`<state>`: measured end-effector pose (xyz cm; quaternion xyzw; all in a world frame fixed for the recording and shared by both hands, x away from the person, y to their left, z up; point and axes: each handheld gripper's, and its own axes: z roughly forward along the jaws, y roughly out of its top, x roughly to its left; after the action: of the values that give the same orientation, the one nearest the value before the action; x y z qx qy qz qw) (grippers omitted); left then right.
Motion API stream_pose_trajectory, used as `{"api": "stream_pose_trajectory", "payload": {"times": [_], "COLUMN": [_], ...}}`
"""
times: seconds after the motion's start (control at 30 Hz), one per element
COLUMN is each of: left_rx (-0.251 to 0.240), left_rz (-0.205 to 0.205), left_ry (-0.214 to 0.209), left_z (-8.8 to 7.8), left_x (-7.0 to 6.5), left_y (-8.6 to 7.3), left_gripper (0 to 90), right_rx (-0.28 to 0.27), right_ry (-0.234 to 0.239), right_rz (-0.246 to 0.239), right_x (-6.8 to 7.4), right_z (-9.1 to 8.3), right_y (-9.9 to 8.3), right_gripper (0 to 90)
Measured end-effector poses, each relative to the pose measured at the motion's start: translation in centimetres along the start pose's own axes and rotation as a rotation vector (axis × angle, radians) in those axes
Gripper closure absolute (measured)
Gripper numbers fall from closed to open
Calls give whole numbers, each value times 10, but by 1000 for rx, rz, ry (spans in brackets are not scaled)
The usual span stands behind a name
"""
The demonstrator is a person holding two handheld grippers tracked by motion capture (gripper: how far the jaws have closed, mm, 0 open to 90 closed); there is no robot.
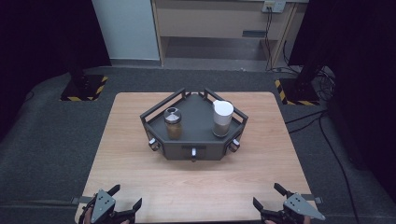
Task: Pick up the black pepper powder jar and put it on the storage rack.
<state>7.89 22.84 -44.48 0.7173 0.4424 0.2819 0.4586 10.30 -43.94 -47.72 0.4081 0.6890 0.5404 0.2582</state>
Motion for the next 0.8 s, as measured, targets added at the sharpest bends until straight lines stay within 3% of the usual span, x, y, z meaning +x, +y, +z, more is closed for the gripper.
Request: {"api": "stream_pose_trajectory", "payload": {"times": [0.8], "left_rx": [-1], "left_rz": [4], "left_ry": [11], "left_z": [-1], "left_x": [0], "left_y": [0], "left_gripper": [48], "right_rx": [1], "right_ry": [3], "right_rz": [12], "right_x": [-3], "right_z": [0], "right_y": [-2], "right_gripper": [30]}}
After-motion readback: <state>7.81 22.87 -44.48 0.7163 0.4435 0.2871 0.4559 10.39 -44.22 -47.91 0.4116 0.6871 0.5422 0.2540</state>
